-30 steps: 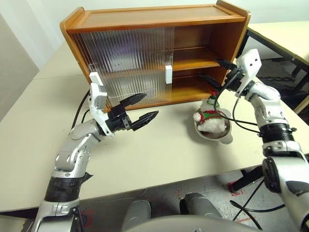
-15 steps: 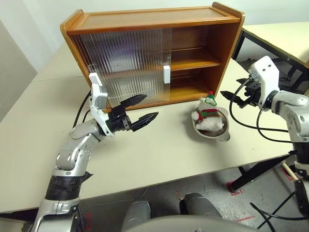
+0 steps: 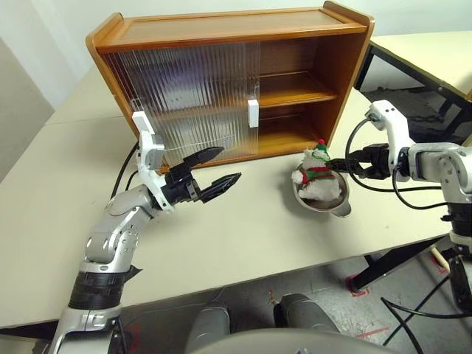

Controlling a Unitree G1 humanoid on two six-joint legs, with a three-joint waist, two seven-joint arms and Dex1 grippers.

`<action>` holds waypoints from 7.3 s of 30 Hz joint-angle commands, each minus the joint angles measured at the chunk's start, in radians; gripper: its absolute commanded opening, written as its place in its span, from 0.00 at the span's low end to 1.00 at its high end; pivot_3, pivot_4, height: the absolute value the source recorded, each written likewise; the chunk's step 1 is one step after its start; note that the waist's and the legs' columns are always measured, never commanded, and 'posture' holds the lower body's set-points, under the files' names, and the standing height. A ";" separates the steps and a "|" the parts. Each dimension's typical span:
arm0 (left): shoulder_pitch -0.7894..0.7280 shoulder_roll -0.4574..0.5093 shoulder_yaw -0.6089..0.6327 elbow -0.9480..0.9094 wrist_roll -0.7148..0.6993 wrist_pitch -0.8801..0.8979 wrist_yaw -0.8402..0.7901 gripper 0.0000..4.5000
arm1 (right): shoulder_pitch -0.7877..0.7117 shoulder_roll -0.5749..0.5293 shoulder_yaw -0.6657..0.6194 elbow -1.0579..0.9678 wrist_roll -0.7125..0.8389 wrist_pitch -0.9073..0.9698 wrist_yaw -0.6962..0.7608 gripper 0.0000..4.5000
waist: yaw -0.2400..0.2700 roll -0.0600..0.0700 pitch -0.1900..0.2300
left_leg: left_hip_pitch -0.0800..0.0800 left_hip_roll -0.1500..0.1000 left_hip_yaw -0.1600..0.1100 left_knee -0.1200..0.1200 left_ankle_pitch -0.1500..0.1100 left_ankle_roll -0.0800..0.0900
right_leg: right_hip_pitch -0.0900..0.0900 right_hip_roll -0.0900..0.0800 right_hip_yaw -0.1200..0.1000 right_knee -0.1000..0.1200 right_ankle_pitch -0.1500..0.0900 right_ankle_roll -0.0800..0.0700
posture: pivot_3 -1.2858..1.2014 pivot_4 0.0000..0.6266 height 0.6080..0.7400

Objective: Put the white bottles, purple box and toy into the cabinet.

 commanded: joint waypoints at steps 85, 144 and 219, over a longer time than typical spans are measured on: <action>-0.016 -0.004 -0.010 -0.005 0.031 -0.010 -0.007 1.00 | -0.205 0.060 -0.025 0.045 0.123 -0.156 -0.001 0.04 | 0.016 0.000 -0.001 | 0.000 0.001 0.000 0.000 0.001 0.001 | -0.007 0.004 0.000 0.013 -0.002 -0.008 | 0.49 0.00 1.00; 0.028 -0.019 -0.010 -0.064 0.031 -0.001 0.038 1.00 | -0.687 0.404 -0.038 1.277 -0.331 -1.333 -0.196 0.04 | 0.023 0.001 0.000 | -0.002 0.020 -0.011 -0.003 -0.001 -0.001 | -0.011 0.009 0.000 0.012 0.006 -0.024 | 0.51 0.00 1.00; 0.018 -0.021 -0.027 -0.038 0.026 0.008 0.004 1.00 | 0.033 0.108 -0.578 0.507 0.416 0.012 -0.118 0.99 | -0.006 -0.004 0.001 | 0.010 0.017 0.001 0.002 -0.008 -0.007 | 0.004 0.019 0.002 0.011 -0.008 -0.012 | 0.49 0.00 1.00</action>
